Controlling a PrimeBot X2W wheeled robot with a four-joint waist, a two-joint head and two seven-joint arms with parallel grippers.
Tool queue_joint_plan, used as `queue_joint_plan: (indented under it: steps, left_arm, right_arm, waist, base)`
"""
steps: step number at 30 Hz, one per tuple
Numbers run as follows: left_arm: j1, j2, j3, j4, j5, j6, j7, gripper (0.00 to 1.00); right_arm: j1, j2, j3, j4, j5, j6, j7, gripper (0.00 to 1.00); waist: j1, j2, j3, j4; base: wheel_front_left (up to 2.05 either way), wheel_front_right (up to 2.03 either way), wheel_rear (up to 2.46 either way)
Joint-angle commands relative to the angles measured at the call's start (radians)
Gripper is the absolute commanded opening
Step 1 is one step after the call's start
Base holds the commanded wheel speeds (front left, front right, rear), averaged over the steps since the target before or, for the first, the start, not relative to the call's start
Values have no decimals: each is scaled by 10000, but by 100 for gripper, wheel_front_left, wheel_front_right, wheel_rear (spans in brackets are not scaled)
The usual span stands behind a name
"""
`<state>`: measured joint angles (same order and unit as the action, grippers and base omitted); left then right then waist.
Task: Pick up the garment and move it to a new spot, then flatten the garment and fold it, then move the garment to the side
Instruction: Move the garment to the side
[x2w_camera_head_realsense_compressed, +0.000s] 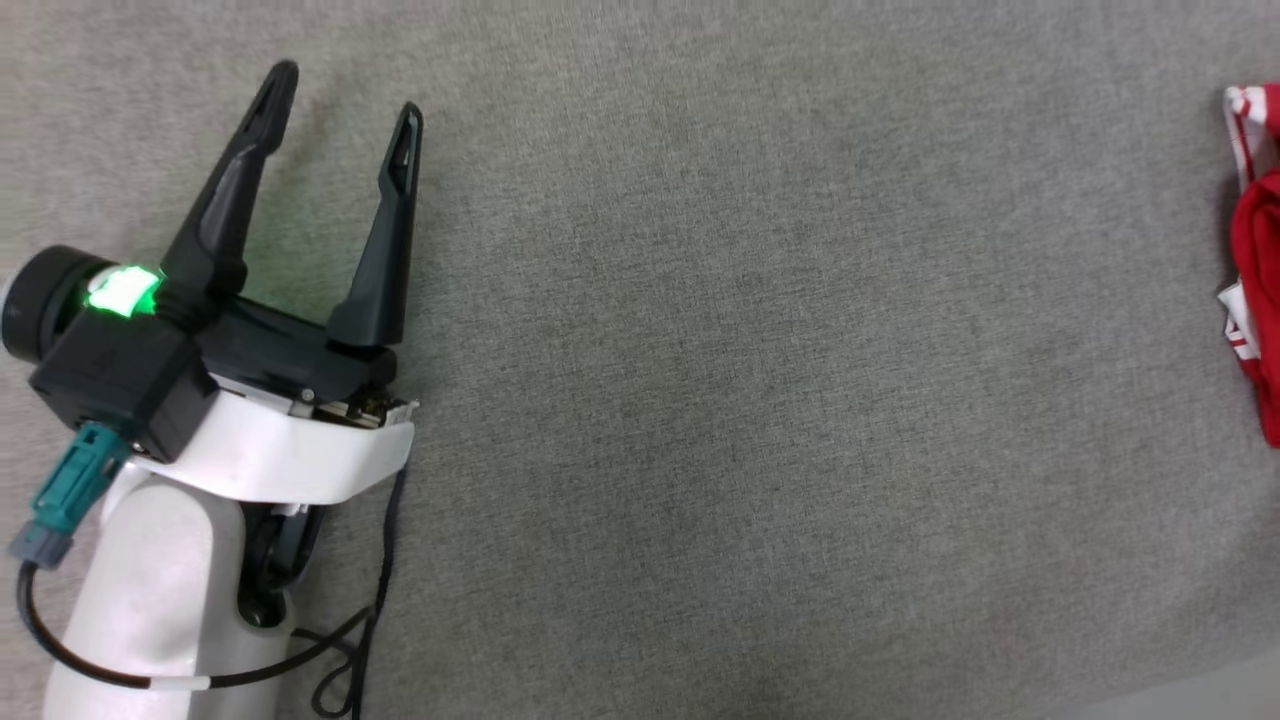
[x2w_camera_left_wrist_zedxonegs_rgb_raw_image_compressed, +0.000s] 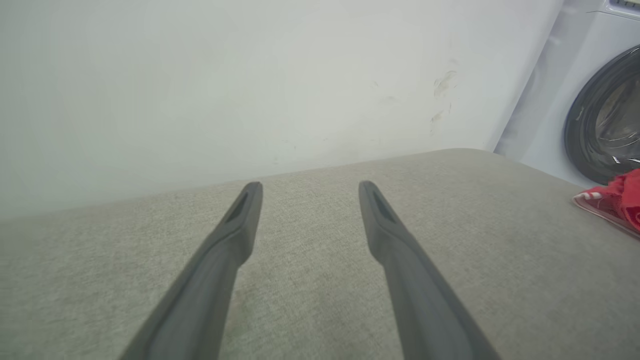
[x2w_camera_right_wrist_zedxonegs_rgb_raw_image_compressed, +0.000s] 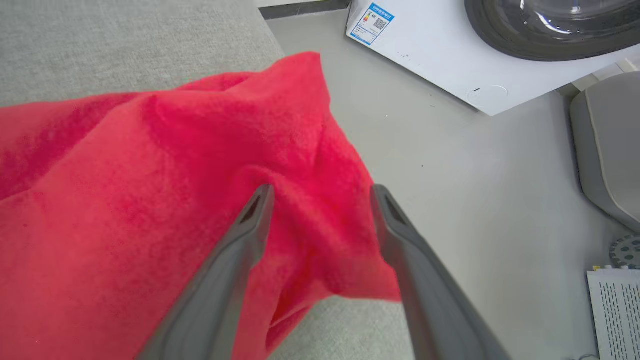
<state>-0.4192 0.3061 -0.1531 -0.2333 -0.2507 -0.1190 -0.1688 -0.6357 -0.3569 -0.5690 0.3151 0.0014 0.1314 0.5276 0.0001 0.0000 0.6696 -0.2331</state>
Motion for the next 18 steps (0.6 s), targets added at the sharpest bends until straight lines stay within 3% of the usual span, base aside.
queue_joint_plan:
  steps: [1, 4, 5, 11, 18]
  left_arm:
    - [164, -65, -27, 117, -57, 49, -100, 100]
    - [348, -162, -90, 312, -94, 100, -193, 100]
    - [651, -312, -148, 598, -187, 222, -288, 100]
    - [1394, -645, -176, 1204, -360, 493, -480, 100]
    - [2247, -973, -105, 1895, -717, 722, -649, 100]
  right_arm:
    - [-22, 35, -129, -10, -195, -16, -366, 100]
    - [60, -37, -214, -27, -385, -16, -897, 100]
    - [294, -89, -77, -37, -311, -16, -1729, 100]
    - [1023, -34, 561, -230, 217, -16, -3254, 100]
    - [2421, 522, 1398, -775, 896, -16, -4706, 100]
  waist:
    - [-1, 0, -389, 117]
    - [-1, 0, -784, 199]
    - [-1, 0, -1407, 319]
    - [-1, 0, -2593, 606]
    - [-1, 0, -3791, 1114]
  base:
    - [0, 0, 0]
    - [0, 0, 0]
    - [0, 0, 0]
    - [0, 0, 0]
    - [0, 0, 0]
